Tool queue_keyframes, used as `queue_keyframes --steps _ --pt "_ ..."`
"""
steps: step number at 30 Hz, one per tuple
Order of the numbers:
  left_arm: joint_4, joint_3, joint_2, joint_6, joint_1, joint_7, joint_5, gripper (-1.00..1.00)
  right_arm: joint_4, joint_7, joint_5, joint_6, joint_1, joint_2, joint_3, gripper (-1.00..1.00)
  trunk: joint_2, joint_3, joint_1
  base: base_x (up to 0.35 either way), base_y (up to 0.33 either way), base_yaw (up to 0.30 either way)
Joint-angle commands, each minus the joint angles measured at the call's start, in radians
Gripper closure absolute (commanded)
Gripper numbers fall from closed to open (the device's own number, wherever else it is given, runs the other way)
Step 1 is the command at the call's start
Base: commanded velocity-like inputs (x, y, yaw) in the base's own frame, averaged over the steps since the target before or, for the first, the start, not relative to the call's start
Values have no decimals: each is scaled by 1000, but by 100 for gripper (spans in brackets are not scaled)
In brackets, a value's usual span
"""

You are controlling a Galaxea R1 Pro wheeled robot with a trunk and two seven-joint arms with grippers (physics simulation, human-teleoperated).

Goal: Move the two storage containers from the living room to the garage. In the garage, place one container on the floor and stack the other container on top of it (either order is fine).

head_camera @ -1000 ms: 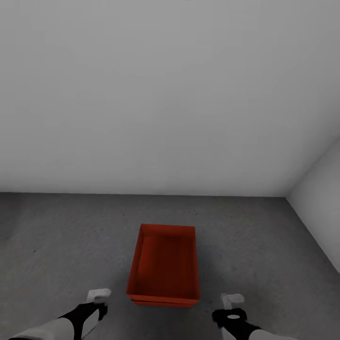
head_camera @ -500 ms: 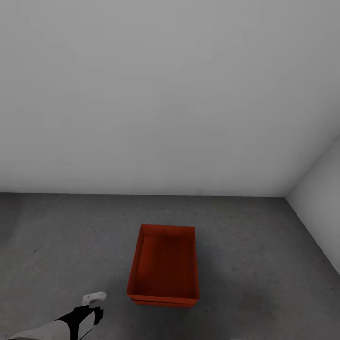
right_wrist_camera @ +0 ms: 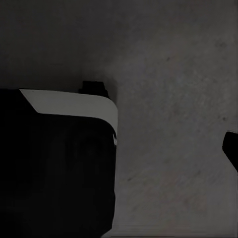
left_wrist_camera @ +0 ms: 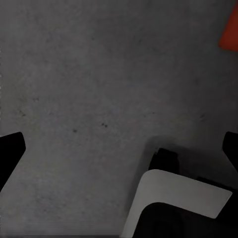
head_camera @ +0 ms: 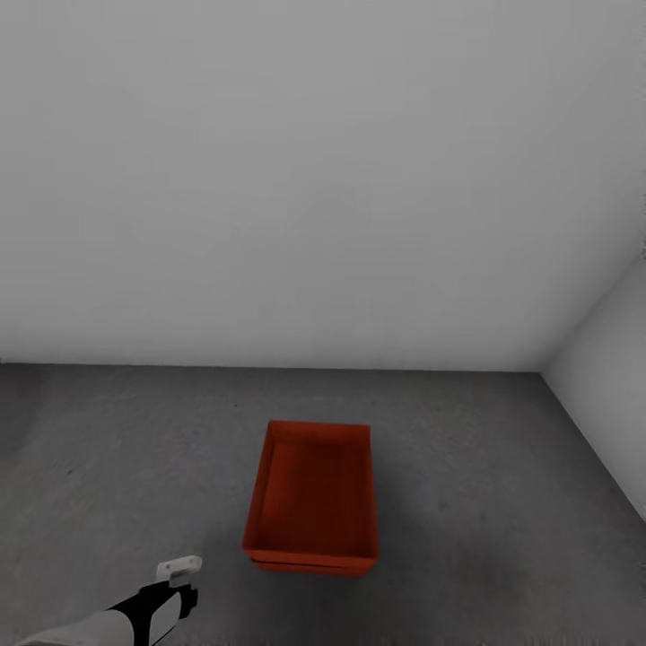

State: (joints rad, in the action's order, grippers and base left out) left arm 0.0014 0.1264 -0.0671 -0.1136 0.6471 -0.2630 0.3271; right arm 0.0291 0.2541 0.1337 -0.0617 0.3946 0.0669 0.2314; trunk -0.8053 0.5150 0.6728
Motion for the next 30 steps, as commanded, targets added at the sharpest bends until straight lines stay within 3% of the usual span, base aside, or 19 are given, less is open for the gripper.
queue_keyframes --steps 1,30 --pt "0 9 -1 -4 0 -2 7 -100 4 2 10 -3 1 1 8 -100 -1 1 0 -313 0 0" --pt "-1 9 3 -5 -35 1 5 -100 3 5 15 -9 1 4 8 -100 -1 1 0 -337 0 0"
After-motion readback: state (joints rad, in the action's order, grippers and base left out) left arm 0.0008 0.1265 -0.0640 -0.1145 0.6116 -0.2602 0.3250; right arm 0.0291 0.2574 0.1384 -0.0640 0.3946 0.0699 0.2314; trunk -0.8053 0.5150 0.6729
